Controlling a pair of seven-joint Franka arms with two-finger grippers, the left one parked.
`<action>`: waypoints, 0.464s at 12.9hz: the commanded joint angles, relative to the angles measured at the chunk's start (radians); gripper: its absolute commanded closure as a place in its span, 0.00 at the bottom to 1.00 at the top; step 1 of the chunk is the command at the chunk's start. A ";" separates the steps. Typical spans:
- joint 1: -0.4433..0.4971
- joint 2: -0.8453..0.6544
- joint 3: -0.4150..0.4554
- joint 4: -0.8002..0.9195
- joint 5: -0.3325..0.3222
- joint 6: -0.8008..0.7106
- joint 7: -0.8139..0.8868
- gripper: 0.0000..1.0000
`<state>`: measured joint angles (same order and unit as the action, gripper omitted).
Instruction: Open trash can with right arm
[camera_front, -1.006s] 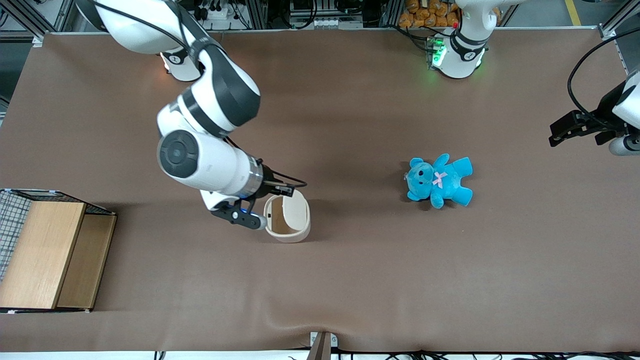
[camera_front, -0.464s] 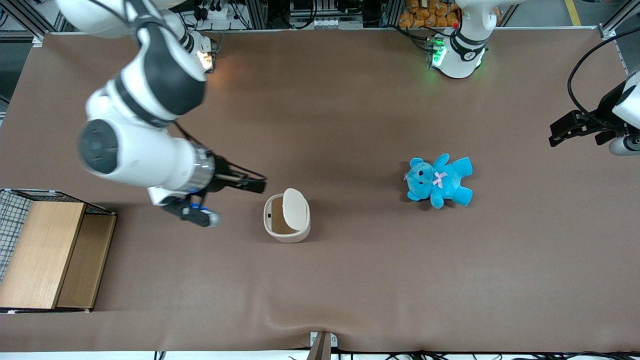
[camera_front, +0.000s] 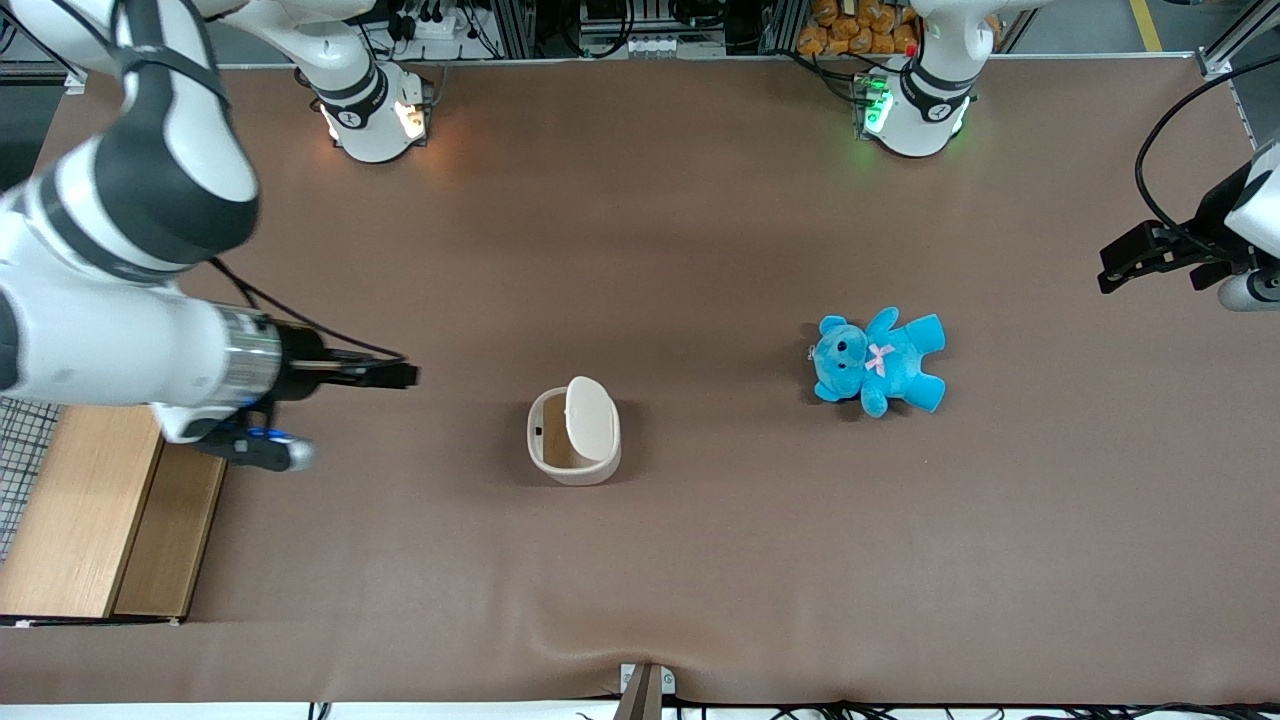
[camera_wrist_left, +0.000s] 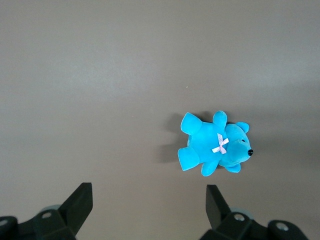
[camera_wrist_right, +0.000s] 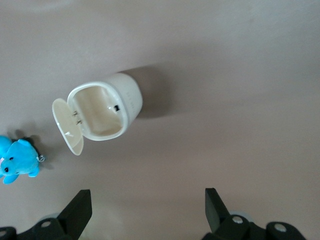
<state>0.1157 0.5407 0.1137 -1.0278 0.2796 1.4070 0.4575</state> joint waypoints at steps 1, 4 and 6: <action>-0.019 -0.056 -0.006 -0.021 -0.083 -0.045 -0.016 0.00; -0.045 -0.129 -0.005 -0.032 -0.163 -0.075 -0.037 0.00; -0.085 -0.178 -0.009 -0.043 -0.172 -0.085 -0.101 0.00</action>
<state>0.0742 0.4325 0.0977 -1.0290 0.1262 1.3340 0.4151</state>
